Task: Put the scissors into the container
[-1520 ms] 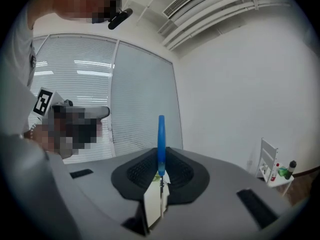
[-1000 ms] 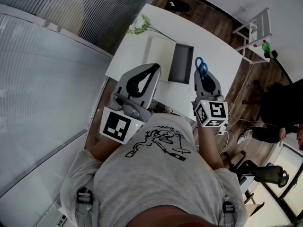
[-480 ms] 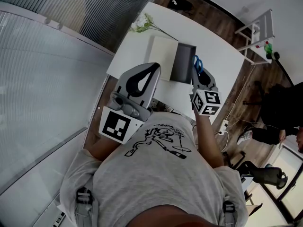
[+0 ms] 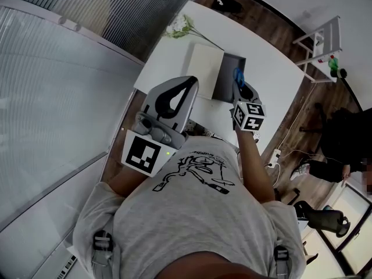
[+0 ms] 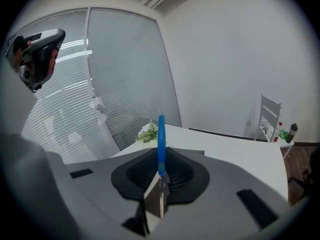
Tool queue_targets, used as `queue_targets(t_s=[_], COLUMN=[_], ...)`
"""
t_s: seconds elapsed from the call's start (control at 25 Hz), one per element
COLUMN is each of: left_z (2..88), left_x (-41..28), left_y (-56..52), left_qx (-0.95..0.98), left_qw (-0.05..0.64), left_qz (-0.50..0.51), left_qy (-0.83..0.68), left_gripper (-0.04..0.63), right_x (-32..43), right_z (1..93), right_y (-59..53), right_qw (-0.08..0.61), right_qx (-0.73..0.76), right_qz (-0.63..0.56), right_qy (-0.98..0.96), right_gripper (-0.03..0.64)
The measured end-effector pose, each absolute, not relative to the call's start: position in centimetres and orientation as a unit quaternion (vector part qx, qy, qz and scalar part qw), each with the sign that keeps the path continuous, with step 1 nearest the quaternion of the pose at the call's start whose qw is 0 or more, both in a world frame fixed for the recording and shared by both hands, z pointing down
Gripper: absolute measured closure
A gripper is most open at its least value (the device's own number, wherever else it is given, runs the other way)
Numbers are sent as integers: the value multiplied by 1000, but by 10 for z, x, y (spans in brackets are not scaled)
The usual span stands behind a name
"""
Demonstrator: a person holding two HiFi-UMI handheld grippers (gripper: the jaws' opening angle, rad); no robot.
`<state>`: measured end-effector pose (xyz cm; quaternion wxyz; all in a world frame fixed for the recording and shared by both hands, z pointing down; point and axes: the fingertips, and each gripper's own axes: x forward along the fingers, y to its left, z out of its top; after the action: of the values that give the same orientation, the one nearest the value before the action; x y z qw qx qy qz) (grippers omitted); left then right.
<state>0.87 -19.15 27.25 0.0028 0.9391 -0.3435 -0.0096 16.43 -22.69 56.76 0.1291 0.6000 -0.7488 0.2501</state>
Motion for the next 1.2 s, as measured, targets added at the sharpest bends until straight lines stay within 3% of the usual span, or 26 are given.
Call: queue_targets(t_s=[1.2], left_z=[285], left_x=[-11], left_y=[-204], left_qx=[933], left_qw=[22], left_qz=[1], left_qy=[-360], left_gripper=[574], right_x=[155], right_z=[705], right_y=[-270], right_qw=[205], right_qx=[587], right_qz=[372], right_qy=[-690], right_gripper=[566])
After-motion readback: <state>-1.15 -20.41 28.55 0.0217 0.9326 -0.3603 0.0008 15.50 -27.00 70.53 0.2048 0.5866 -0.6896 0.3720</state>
